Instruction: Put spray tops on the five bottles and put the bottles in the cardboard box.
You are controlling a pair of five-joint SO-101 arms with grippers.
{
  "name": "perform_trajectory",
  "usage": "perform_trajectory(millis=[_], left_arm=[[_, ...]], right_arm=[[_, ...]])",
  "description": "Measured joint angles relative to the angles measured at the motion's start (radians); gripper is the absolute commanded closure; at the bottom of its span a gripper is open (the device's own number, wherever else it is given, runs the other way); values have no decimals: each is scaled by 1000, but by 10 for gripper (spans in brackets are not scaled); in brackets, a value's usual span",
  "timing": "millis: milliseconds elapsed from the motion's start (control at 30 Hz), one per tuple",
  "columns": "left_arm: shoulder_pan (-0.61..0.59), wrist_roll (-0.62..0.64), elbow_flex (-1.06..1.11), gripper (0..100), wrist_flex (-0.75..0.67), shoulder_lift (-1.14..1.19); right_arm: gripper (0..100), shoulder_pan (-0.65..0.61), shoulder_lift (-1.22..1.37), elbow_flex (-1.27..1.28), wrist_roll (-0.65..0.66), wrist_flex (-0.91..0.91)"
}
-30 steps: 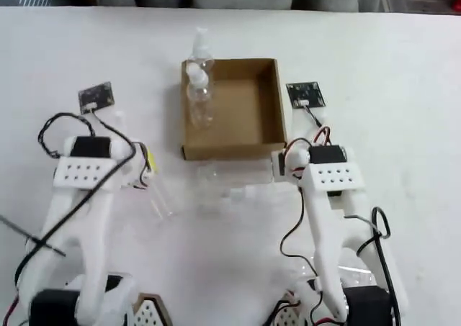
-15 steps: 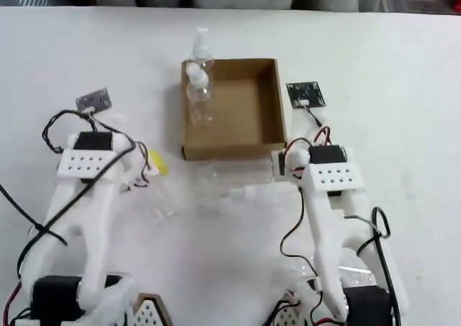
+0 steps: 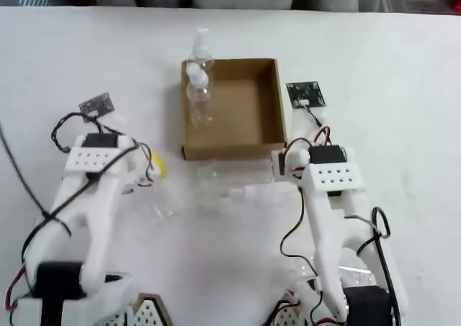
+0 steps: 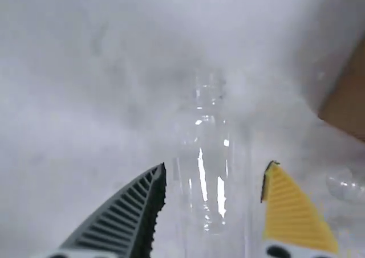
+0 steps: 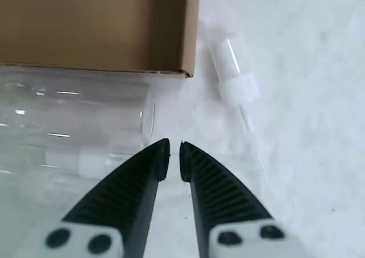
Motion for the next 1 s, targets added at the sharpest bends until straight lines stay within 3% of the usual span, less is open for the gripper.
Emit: perform_trajectory(millis=[233, 500, 1000], left_arm=[[-2, 20, -57, 732, -5, 178], [-51, 28, -74, 729, -52, 187], [-38, 25, 0, 727, -133, 187]], right_arm=[[982, 0, 0, 0, 0, 0], [982, 0, 0, 0, 0, 0], [982, 0, 0, 0, 0, 0]])
